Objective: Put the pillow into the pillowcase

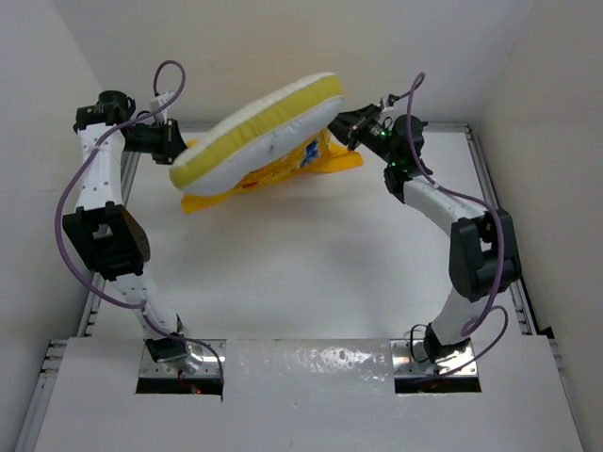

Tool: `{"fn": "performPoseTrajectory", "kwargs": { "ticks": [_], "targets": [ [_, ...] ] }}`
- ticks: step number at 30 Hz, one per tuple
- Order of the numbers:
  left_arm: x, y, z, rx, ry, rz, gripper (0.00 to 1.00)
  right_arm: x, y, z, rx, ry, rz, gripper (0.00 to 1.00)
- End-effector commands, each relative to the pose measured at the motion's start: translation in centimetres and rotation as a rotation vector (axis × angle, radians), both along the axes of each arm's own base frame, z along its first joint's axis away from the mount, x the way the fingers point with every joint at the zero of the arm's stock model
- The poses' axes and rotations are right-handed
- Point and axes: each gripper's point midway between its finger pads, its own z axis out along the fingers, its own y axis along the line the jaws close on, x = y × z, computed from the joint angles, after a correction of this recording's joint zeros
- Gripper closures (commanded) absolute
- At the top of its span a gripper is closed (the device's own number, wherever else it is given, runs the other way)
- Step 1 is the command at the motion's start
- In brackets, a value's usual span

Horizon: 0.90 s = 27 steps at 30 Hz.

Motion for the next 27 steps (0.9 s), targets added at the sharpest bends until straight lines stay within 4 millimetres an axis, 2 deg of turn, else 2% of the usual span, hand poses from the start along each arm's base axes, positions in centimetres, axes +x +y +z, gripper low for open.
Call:
{"fn": "performPoseTrajectory", "kwargs": {
  "ticks": [1, 2, 3, 4, 6, 7, 8, 10, 11, 12, 13, 14, 16, 17, 18, 19, 22, 23, 25, 26, 27],
  "targets": [
    [-1.0, -2.1, 5.8, -0.013, -0.152, -0.042, 1.00, -3.9, -0.6, 12.2, 0.049, -0.252, -0.023, 1.00],
    [-1.4, -3.2, 8.6, -0.030, -0.238, -0.078, 1.00, -5.1, -1.0, 16.7, 0.089, -0.338, -0.024, 1.00],
    [-2.2, -4.2, 10.8, -0.035, -0.308, -0.109, 1.00, -5.7, -1.2, 18.9, 0.139, -0.347, -0.003, 1.00],
    [-3.1, -6.0, 12.4, -0.045, -0.351, -0.158, 1.00, -6.3, -1.3, 20.9, 0.159, -0.380, 0.014, 1.00],
    [-4.2, -7.5, 16.0, -0.069, -0.467, -0.189, 1.00, -6.6, -1.3, 24.2, 0.153, -0.421, 0.017, 1.00],
    [-4.4, -7.7, 16.9, -0.116, -0.439, -0.159, 1.00, -6.5, -1.5, 24.6, 0.139, -0.431, 0.015, 1.00],
    [-4.5, -7.8, 18.2, -0.147, -0.483, -0.177, 1.00, -6.1, -1.5, 24.4, 0.109, -0.430, 0.004, 1.00],
    [-4.7, -7.1, 19.0, -0.142, -0.522, -0.169, 1.00, -5.5, -1.5, 22.1, 0.063, -0.392, -0.003, 1.00],
    [-4.4, -6.5, 18.8, -0.087, -0.536, -0.135, 1.00, -4.5, -1.3, 18.5, 0.032, -0.327, -0.003, 1.00],
    [-4.5, -6.1, 19.0, -0.032, -0.584, -0.127, 1.00, -5.0, -1.3, 17.4, -0.023, -0.339, -0.015, 1.00],
    [-3.7, -5.3, 18.5, 0.018, -0.600, -0.087, 1.00, -4.4, -1.0, 13.7, -0.087, -0.266, -0.013, 1.00],
    [-4.1, -5.1, 19.4, 0.036, -0.635, -0.068, 1.00, -4.3, -1.2, 12.3, -0.157, -0.288, -0.036, 1.00],
    [-3.4, -4.1, 20.5, 0.028, -0.663, -0.016, 1.00, -5.0, -1.3, 11.3, -0.219, -0.295, -0.059, 1.00],
    [-3.2, -3.9, 21.0, 0.010, -0.662, -0.004, 1.00, -5.0, -1.3, 10.1, -0.244, -0.266, -0.059, 1.00],
    [-3.0, -3.2, 21.3, -0.018, -0.640, 0.026, 1.00, -5.3, -1.5, 10.2, -0.237, -0.273, -0.060, 1.00],
    [-3.4, -3.6, 21.9, -0.069, -0.646, -0.016, 1.00, -5.6, -1.7, 10.4, -0.231, -0.282, -0.064, 1.00],
    [-3.5, -4.1, 20.9, -0.235, -0.527, -0.082, 1.00, -5.7, -2.3, 11.6, -0.261, -0.316, -0.066, 1.00],
    [-3.6, -4.3, 20.5, -0.289, -0.469, -0.083, 1.00, -5.9, -2.4, 12.8, -0.280, -0.350, -0.068, 1.00],
    [-2.9, -3.3, 19.9, -0.294, -0.465, -0.052, 1.00, -5.9, -3.5, 14.6, -0.306, -0.386, -0.099, 1.00],
    [-2.6, -2.4, 20.4, -0.230, -0.505, -0.001, 1.00, -6.0, -4.4, 15.3, -0.340, -0.422, -0.130, 1.00],
    [-2.3, -2.2, 20.3, -0.192, -0.560, -0.022, 1.00, -6.1, -4.9, 15.7, -0.359, -0.435, -0.145, 1.00]
  ]
}}
